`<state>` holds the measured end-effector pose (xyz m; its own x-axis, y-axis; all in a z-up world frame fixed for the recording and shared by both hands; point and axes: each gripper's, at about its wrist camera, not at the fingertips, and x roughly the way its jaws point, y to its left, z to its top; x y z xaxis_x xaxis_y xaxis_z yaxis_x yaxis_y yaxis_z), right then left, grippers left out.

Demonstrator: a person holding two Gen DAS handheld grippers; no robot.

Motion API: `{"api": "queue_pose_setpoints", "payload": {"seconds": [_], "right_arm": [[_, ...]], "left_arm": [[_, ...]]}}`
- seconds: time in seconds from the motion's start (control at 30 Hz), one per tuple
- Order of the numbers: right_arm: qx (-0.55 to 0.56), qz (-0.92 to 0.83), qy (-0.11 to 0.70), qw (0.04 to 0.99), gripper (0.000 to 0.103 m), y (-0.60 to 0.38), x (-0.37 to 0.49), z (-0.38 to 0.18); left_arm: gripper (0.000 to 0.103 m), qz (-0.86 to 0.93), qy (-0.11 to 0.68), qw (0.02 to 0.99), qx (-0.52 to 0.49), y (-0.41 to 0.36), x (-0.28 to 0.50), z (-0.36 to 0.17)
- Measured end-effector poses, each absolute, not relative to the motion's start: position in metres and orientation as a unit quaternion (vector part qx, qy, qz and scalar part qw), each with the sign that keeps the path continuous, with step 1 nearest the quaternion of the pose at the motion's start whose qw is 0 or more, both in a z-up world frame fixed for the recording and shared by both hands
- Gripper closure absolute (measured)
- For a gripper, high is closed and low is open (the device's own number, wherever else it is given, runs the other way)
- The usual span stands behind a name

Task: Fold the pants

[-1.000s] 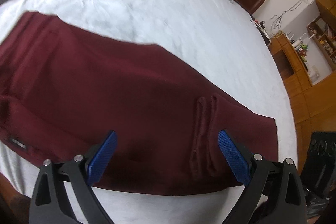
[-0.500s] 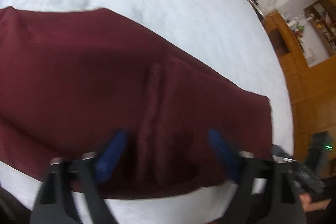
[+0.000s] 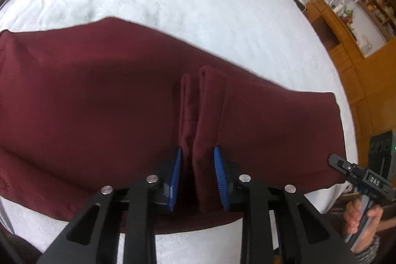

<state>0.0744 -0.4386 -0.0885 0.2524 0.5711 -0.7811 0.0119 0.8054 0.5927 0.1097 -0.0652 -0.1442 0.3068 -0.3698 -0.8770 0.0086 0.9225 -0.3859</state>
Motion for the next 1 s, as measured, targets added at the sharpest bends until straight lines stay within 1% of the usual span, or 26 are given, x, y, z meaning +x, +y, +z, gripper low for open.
{"api": "queue_pose_setpoints", "payload": {"seconds": [0.07, 0.17, 0.2, 0.23, 0.3, 0.33, 0.37, 0.4, 0.47, 0.5, 0.53, 0.6, 0.73, 1.0], "right_arm": [[0.244, 0.156, 0.609, 0.739, 0.074, -0.439, 0.076, -0.111], [0.262, 0.153, 0.609, 0.733, 0.072, -0.439, 0.077, -0.115], [0.261, 0.154, 0.607, 0.735, 0.068, -0.439, 0.078, -0.111], [0.253, 0.152, 0.607, 0.738, 0.061, -0.436, 0.077, -0.107], [0.233, 0.141, 0.604, 0.749, 0.058, -0.434, 0.075, -0.093], [0.22, 0.134, 0.601, 0.756, 0.048, -0.433, 0.073, -0.086], [0.21, 0.127, 0.598, 0.763, 0.045, -0.434, 0.074, -0.084], [0.19, 0.113, 0.588, 0.778, 0.044, -0.432, 0.071, -0.072], [0.164, 0.105, 0.573, 0.796, 0.042, -0.426, 0.064, -0.056], [0.158, 0.108, 0.564, 0.804, 0.039, -0.421, 0.06, -0.049], [0.156, 0.112, 0.559, 0.807, 0.039, -0.414, 0.06, -0.048], [0.148, 0.127, 0.55, 0.812, 0.039, -0.4, 0.059, -0.04], [0.129, 0.172, 0.534, 0.818, 0.039, -0.358, 0.064, -0.031], [0.099, 0.197, 0.58, 0.784, 0.039, -0.285, 0.083, -0.071]], "left_arm": [[0.071, -0.119, 0.569, 0.8, -0.151, -0.067, 0.109, -0.15], [0.069, -0.12, 0.566, 0.803, -0.141, -0.066, 0.109, -0.145], [0.068, -0.121, 0.567, 0.802, -0.144, -0.064, 0.11, -0.144], [0.066, -0.122, 0.568, 0.8, -0.149, -0.061, 0.11, -0.143], [0.054, -0.118, 0.567, 0.801, -0.152, -0.06, 0.11, -0.138], [0.05, -0.111, 0.564, 0.805, -0.147, -0.061, 0.111, -0.133], [0.043, -0.104, 0.557, 0.812, -0.142, -0.058, 0.108, -0.127], [0.037, -0.101, 0.55, 0.818, -0.14, -0.054, 0.105, -0.121], [0.03, -0.093, 0.539, 0.827, -0.131, -0.044, 0.098, -0.11], [0.029, -0.09, 0.536, 0.83, -0.126, -0.042, 0.095, -0.105], [0.028, -0.086, 0.532, 0.834, -0.12, -0.037, 0.092, -0.101], [0.024, -0.078, 0.528, 0.837, -0.116, -0.024, 0.086, -0.094], [0.023, -0.053, 0.526, 0.84, -0.123, 0.004, 0.081, -0.088], [0.022, 0.019, 0.537, 0.832, -0.141, 0.089, 0.062, -0.097]]}}
